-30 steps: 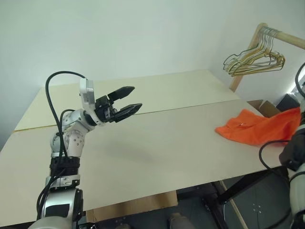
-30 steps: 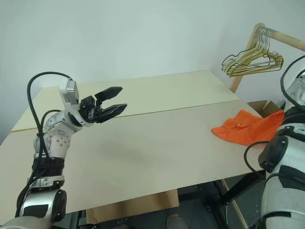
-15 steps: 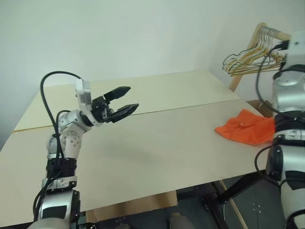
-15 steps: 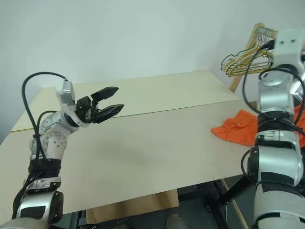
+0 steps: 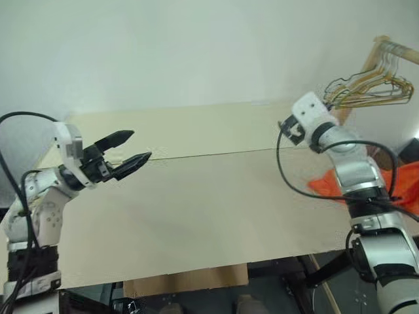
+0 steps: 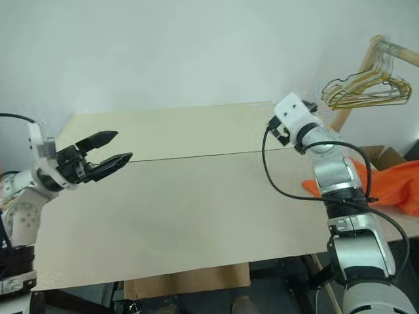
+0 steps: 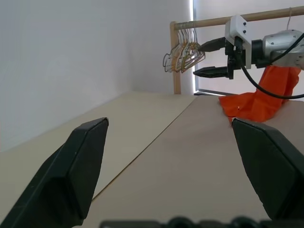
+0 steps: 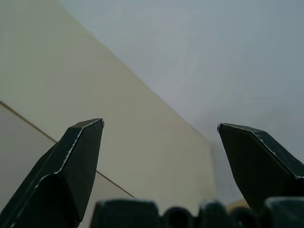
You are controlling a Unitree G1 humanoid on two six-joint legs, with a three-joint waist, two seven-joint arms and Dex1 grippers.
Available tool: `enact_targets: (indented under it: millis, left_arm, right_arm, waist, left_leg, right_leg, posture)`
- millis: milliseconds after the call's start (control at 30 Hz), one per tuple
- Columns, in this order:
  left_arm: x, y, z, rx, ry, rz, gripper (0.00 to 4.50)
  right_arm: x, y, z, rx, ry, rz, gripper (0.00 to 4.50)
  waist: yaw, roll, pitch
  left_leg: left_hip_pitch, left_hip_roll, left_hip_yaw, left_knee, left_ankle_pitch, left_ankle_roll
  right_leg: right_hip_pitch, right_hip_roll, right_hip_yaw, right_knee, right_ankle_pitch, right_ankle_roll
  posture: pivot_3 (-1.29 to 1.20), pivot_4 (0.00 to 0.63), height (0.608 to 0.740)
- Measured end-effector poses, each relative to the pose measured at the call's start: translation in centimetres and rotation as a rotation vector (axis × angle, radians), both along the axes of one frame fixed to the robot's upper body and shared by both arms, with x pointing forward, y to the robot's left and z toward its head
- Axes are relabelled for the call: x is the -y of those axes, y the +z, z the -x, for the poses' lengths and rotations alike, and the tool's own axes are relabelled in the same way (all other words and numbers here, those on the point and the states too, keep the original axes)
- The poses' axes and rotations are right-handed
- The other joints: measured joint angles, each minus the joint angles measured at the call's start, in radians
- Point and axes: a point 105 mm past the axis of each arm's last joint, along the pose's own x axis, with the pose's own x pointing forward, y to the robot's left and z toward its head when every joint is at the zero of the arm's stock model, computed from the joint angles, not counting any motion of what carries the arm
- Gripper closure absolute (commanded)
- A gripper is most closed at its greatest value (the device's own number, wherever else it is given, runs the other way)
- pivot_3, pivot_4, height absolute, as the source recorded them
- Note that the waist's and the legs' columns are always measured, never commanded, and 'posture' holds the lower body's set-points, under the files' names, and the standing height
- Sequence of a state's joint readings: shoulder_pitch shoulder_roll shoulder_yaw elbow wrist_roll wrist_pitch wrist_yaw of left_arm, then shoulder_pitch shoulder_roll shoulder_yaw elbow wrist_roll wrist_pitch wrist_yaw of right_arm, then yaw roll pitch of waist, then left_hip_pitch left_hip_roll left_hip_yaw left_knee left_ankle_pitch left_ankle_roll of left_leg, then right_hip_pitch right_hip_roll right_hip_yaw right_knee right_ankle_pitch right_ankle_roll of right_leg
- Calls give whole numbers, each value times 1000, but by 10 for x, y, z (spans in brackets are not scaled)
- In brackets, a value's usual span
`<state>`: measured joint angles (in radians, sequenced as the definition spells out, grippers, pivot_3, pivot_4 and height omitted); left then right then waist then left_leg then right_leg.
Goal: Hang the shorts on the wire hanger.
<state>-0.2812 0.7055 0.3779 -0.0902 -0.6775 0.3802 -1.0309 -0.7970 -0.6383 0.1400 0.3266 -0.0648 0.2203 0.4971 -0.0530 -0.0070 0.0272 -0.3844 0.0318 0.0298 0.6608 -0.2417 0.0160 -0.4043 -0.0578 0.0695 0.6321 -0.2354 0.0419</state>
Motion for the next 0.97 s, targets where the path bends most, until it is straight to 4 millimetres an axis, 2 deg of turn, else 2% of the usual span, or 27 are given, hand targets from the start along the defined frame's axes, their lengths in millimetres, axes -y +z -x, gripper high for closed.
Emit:
enact_targets:
  millis: [67, 133, 267, 433, 667, 833, 967]
  left_arm:
    - [-4, -7, 7, -32, 20, -24, 0]
    - [-8, -13, 12, -55, 43, -28, 0]
    - [-15, -24, 19, -98, 89, -34, 0]
    - [-15, -27, 20, -106, 111, -40, 0]
    - [-15, -27, 20, -109, 111, -55, 0]
    - [-10, -29, 19, -116, 80, -84, 0]
    - [-7, -32, 19, -128, 54, -92, 0]
  right_arm:
    - [-12, -12, 11, -56, 103, -3, 37]
    - [-16, -22, 17, -96, 152, 1, 37]
    - [-12, -35, 25, -138, 207, 51, 37]
    - [-6, -45, 29, -176, 226, 93, 37]
    - [3, -61, 30, -238, 193, 93, 37]
    - [9, -80, 39, -293, 189, 100, 37]
    - [12, -80, 43, -300, 193, 122, 37]
  waist:
    - [30, -1, 0]
    - [55, -1, 1]
    - [109, -2, 1]
    - [145, -4, 1]
    - [152, -4, 1]
    - [150, -4, 1]
    - [147, -4, 1]
  left_leg:
    - [0, 0, 2, 0, 0, 0]
    - [0, 0, 5, 0, 0, 0]
    - [0, 0, 8, 0, 0, 0]
    - [-1, 1, 9, 0, 0, 0]
    - [-2, 1, 9, 0, 0, 0]
    - [-2, 1, 9, 0, 0, 0]
    - [-2, 1, 9, 0, 0, 0]
  right_leg:
    - [0, 0, -1, 0, 0, 0]
    - [0, 0, -1, 0, 0, -1]
    - [-1, 0, -2, 0, 0, -2]
    - [-1, 1, -3, -1, 0, -3]
    - [-2, 1, -3, -1, -1, -3]
    - [-2, 1, -3, -2, -1, -3]
    - [-2, 1, -3, -2, -1, -3]
  posture:
    - [202, 0, 740]
    - [216, 0, 740]
    - [243, 0, 740]
    - [245, 0, 740]
    - [230, 0, 740]
    - [210, 0, 740]
    - [200, 0, 740]
